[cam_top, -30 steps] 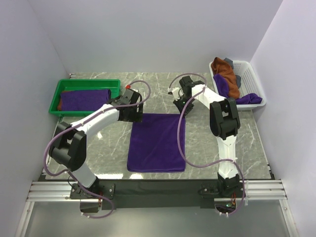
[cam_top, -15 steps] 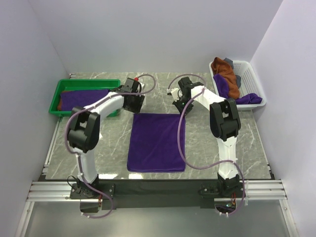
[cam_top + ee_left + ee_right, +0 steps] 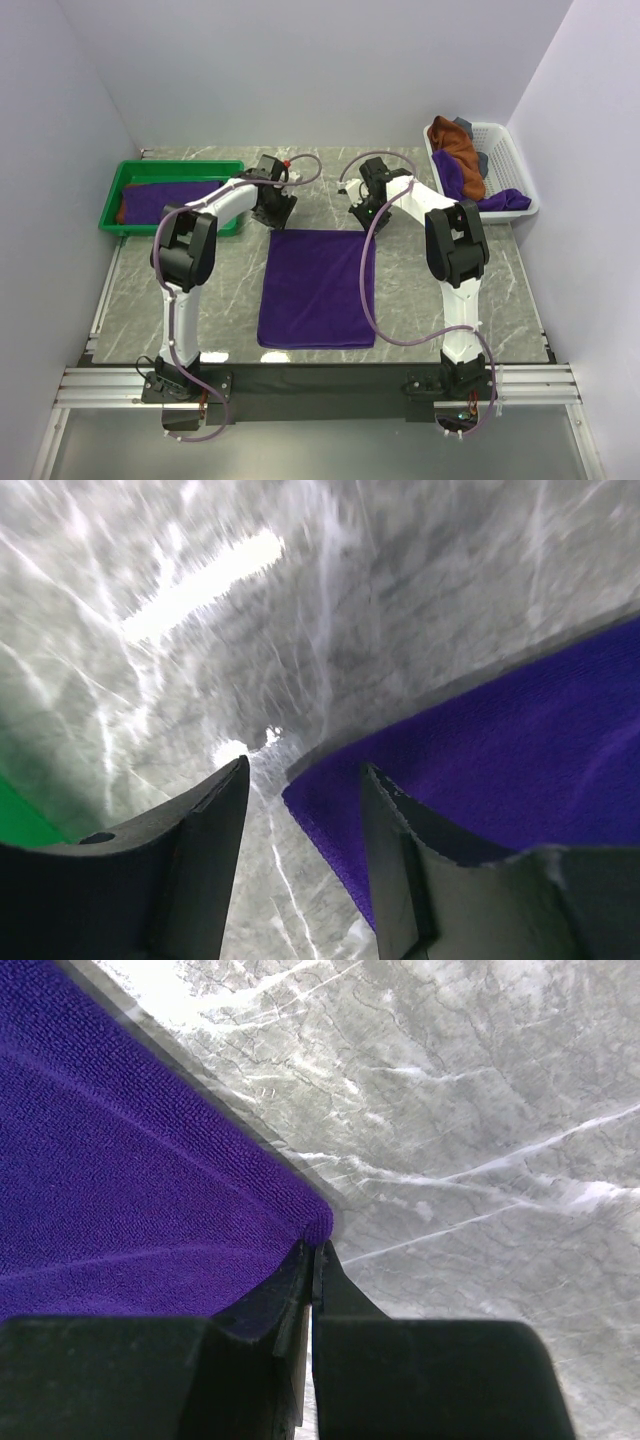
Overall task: Fold and stack the towels
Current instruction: Fold the towel
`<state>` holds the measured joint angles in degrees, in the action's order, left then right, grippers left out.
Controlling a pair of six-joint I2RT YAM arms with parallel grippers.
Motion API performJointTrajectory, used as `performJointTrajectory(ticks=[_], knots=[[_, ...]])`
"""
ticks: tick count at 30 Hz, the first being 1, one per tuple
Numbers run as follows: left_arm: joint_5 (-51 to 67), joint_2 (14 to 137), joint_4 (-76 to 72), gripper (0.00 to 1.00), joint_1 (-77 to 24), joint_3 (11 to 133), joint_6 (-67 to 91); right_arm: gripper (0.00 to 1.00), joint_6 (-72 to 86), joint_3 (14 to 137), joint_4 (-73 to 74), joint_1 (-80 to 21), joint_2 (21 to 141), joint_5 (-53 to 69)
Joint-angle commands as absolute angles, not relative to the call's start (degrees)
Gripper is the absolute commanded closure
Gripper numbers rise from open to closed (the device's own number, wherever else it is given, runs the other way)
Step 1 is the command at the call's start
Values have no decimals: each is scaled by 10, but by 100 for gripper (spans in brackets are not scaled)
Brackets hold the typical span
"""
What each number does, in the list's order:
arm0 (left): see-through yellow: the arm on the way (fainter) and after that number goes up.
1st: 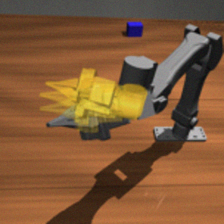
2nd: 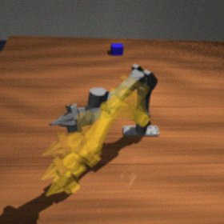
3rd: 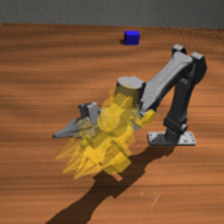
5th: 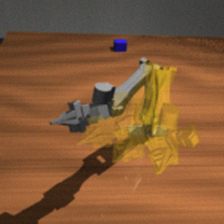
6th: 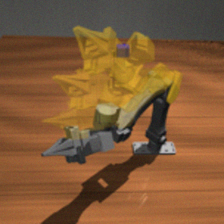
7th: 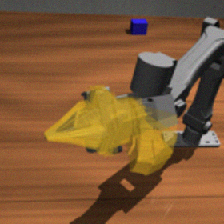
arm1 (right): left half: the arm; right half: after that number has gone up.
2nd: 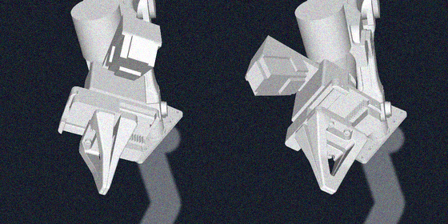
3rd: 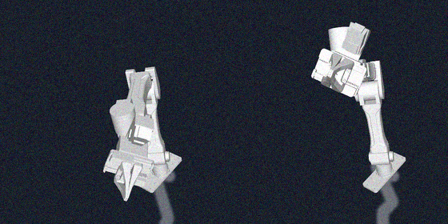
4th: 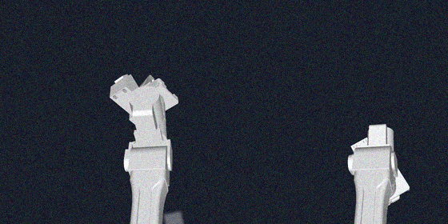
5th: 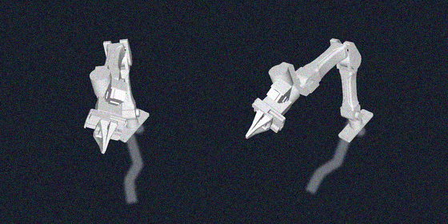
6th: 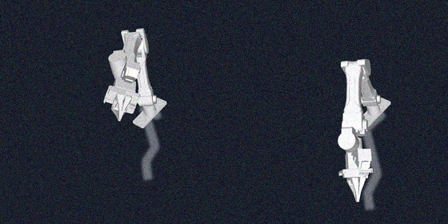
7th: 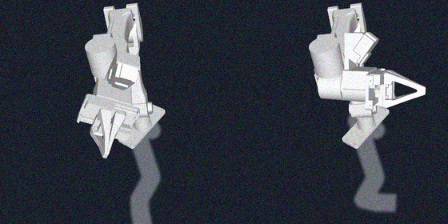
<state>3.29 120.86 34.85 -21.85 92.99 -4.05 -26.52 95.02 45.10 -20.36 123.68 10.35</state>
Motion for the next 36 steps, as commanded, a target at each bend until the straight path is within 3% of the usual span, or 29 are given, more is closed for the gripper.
performJointTrajectory(ticks=[1, 18, 27, 33, 36], knots=[[50, 1218, 374, 47, -221, 959, -59, 100, -265, 933, 467, -208, 1230, 91], [38, 1250, 381, 51, -221, 944, -41, 100, -263, 926, 461, -209, 1225, 90], [32, 1251, 374, 70, -221, 890, -10, 100, -261, 918, 456, -209, 1217, 84], [2, 1226, 371, 99, -221, 869, -4, 100, -258, 927, 446, -209, 1210, 79], [-17, 1213, 363, 99, -221, 871, -5, 100, -254, 946, 451, -208, 1207, 71]])
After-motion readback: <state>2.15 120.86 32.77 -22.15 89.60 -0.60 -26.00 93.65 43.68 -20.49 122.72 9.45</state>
